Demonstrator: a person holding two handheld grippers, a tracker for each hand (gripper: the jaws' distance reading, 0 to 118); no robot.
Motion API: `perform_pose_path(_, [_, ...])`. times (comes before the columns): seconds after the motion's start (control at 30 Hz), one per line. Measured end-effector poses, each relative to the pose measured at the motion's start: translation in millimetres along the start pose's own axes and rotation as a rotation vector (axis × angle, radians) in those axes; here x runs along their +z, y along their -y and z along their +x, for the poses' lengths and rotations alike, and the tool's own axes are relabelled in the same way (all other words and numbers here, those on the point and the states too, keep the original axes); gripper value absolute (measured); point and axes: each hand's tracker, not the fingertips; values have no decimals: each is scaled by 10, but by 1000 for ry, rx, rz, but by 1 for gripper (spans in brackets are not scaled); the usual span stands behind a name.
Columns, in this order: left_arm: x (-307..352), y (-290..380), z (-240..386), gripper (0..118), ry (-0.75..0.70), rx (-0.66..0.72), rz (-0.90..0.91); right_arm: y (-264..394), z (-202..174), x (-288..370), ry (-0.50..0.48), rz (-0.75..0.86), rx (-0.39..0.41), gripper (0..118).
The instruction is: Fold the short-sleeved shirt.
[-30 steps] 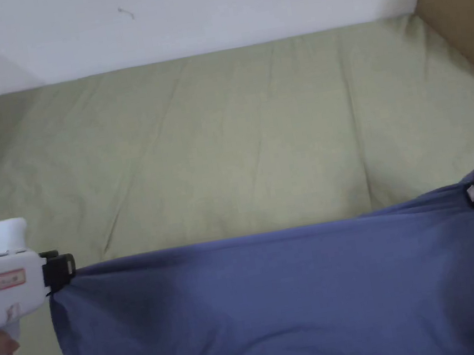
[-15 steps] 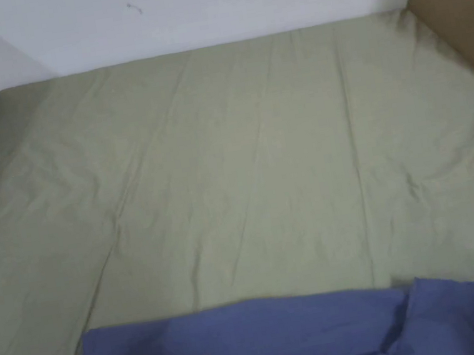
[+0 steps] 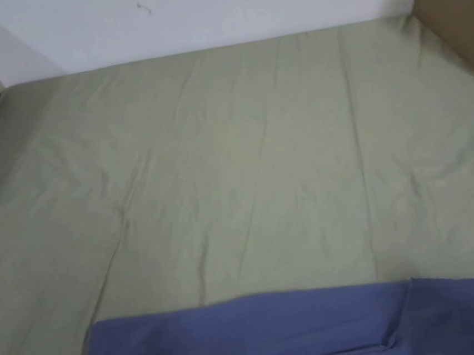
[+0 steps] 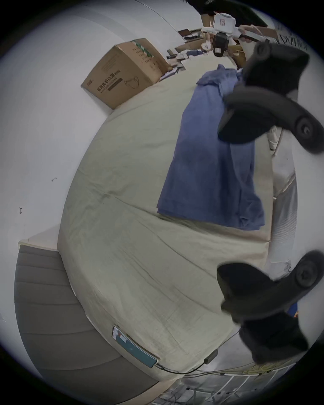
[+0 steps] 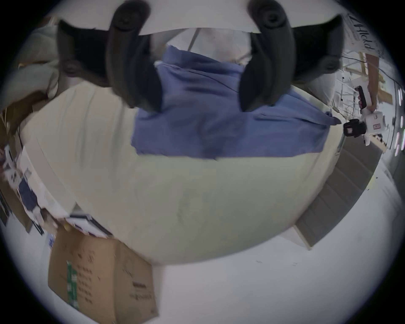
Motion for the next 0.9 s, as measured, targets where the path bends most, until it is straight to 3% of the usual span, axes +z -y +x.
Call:
perform_pose_path(0.03, [38,35,-5,91,14,5,14,-17,-139,-8,-7,29,14,52])
perform_pose_path(0.07, [60,63,-40,63,25,15,37,-21,-256,-31,3,60,17,28])
perform_pose_path(0.1, [57,91,-91,20,31,46,52,-22,-396,-89,8,93,19,3])
perform_pose_path(0.13, [36,125,-149,4,36,79,57,-26,-518,-142,-14,105,30,0])
perform_pose_path(0.27, [71,289,-328,0,73,161,58,-34,-994,-364,-111,110,86,0])
perform_pose_path(0.4, [51,407,-496,0,137,284,84,-22,-1407,-557,-175,66,212,0])
perform_pose_path(0.43, [71,431,-452,1,169,333,99,-15,-1491,-585,-184,58,240,0])
perform_pose_path(0.47, [33,465,-528,12,215,387,113,-7,-1545,-632,-180,57,257,0])
perform_pose_path(0.57, [-107,518,-631,93,374,472,80,4,-1701,-701,-153,53,303,0])
perform_pose_path(0.6, [-178,529,-634,109,393,497,53,3,-1714,-715,-152,51,300,0])
perform_pose_path(0.8, [-601,586,-654,112,402,601,21,-53,-1664,-753,-197,16,226,0])
perform_pose_path(0.9, [-644,510,-705,112,541,714,42,-50,-1641,-751,-171,9,232,0])
